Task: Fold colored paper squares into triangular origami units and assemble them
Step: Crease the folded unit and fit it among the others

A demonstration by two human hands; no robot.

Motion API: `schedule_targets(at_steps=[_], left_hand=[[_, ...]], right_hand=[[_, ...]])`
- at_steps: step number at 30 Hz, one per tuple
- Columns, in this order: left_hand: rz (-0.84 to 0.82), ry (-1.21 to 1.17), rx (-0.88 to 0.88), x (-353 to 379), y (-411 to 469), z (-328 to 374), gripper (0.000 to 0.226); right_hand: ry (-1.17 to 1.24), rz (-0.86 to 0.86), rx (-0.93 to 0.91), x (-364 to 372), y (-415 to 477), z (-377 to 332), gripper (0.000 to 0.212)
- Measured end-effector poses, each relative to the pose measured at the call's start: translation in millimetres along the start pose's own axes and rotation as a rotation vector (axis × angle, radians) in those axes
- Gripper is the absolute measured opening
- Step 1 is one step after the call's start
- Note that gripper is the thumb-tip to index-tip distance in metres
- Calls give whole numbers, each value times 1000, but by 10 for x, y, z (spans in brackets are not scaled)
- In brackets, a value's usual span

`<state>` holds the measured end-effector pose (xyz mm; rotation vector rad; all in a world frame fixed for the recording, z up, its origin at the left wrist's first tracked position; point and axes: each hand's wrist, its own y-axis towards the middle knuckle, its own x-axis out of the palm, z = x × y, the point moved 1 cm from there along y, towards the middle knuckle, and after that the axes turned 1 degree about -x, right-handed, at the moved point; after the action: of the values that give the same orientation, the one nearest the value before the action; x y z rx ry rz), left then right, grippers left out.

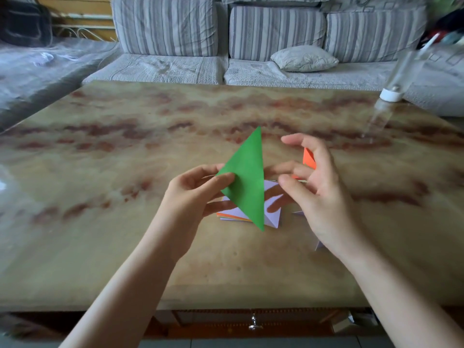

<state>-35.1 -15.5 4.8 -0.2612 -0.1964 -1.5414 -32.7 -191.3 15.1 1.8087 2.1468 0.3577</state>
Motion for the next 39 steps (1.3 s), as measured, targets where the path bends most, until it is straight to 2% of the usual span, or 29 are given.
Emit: schedule_targets(at_steps=[3, 5, 7, 11, 15, 18, 21, 26, 31, 37, 39], left_hand=[[-30, -36, -15, 20, -8, -14, 8], [-70, -48, -35, 47, -25, -29, 8], [-102, -51, -48, 67, -48, -40, 10], [-170, -26, -57, 85, -89, -34, 14], [-219, 51, -74, 94, -108, -38, 12], [-237, 123, -83, 100, -110, -45, 16], [-170, 188, -67, 110, -96, -43, 19], [-25, 84, 91, 117, -82, 6, 44], [-2, 27, 181, 133, -108, 21, 34], [40, -19, 249, 139, -132, 17, 27], [42, -35, 247, 158, -142, 14, 28]], right_hand=[[-150, -143, -106, 46, 5, 34, 39], [-195, -151, -90, 44, 12, 86, 28], [-125, -136, -37, 42, 15, 95, 14], [-15, -14, 5, 31, 20, 17, 4], [99, 130, 81, 22, 24, 11, 9], [190, 152, 90, 32, 30, 16, 12], [173, 157, 104, 18, 29, 15, 12], [137, 71, 116, 36, 14, 9, 14], [65, -8, 98, 77, 5, 11, 16], [70, 61, 172, 114, -13, -18, 27], [103, 80, 194, 142, -18, -21, 21]])
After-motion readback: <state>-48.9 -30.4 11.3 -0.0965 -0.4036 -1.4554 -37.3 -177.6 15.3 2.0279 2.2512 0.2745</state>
